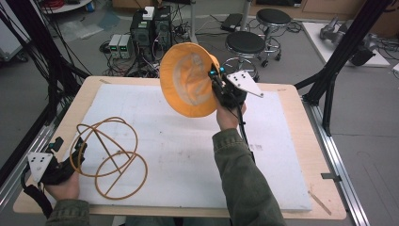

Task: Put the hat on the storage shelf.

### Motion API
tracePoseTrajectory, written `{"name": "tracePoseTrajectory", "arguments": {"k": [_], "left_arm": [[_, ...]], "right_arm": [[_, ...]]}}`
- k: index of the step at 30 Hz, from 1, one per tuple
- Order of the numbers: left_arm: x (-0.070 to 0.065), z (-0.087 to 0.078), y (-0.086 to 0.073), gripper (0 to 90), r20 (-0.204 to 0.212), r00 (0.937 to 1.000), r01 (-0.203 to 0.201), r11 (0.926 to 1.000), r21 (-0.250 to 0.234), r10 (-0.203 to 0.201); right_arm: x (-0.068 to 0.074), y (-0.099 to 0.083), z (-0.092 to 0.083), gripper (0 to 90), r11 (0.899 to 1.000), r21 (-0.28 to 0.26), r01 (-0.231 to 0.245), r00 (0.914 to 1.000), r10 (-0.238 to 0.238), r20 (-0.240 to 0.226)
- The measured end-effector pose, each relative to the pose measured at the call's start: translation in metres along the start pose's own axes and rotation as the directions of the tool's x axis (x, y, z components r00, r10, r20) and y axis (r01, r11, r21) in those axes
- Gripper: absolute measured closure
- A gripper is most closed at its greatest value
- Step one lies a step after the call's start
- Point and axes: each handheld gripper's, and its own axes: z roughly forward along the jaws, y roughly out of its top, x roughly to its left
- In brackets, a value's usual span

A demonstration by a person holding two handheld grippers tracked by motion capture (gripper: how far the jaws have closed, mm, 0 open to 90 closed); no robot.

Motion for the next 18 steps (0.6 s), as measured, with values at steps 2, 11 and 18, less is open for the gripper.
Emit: {"name": "tracePoseTrajectory", "arguments": {"k": [2,11,18], "left_arm": [[0.0,0.0,0.0,31.5,0.001,1.0,0.001,1.0,-0.003,-0.001],[0.003,0.001,0.0,31.7,-0.015,0.9999,0.008,1.0,0.003,-0.008],[0.003,0.002,0.0,31.7,-0.01,0.9999,0.01,0.9999,0.004,-0.01]], "right_arm": [[0.009,0.004,0.003,87.1,1.0,-0.01,0.005,0.9998,-0.005,-0.018],[0.048,0.011,0.013,87.2,0.999,-0.035,0.011,0.9936,-0.014,-0.112],[0.068,0.016,0.02,87.2,0.999,-0.032,0.007,0.9865,-0.012,-0.163]]}}
